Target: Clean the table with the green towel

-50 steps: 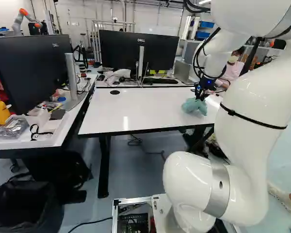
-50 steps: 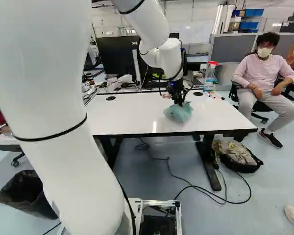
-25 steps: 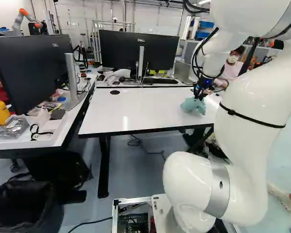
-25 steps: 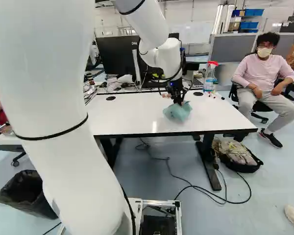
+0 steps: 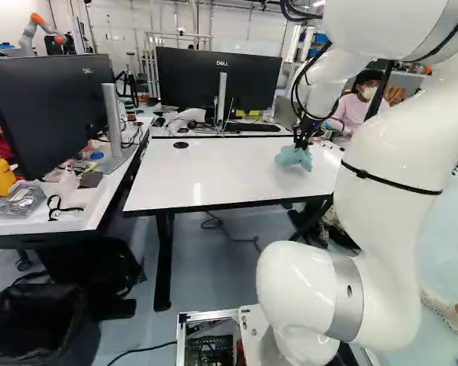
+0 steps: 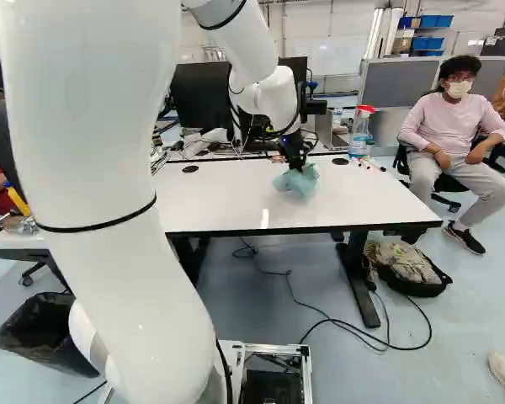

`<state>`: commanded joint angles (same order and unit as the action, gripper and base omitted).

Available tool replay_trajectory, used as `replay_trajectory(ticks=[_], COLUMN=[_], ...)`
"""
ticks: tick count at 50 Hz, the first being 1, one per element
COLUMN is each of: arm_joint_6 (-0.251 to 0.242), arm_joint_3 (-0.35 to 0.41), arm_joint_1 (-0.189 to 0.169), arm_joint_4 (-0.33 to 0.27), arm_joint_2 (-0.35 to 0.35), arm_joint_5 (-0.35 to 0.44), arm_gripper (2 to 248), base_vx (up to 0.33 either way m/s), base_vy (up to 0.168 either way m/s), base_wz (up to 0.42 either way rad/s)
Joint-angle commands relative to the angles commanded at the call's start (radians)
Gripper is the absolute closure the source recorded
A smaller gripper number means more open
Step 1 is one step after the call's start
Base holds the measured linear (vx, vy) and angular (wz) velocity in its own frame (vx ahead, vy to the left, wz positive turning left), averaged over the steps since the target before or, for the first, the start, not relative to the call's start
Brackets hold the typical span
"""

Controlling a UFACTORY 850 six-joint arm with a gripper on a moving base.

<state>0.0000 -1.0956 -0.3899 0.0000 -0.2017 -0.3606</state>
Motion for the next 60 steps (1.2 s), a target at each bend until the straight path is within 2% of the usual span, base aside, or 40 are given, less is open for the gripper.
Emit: replay_trajectory(ticks=[28,60], arm_joint_6=[0.0,0.0], arm_joint_3=[-0.05,-0.1], arm_joint_1=[0.093,0.195], arm_joint_4=[0.0,0.0], arm_joint_2=[-0.043,-0.085], arm_joint_5=[0.078,0.106], arm_gripper=[221,221], base_vx=[0.0,0.0], base_vy=[0.0,0.0], base_wz=[0.0,0.0])
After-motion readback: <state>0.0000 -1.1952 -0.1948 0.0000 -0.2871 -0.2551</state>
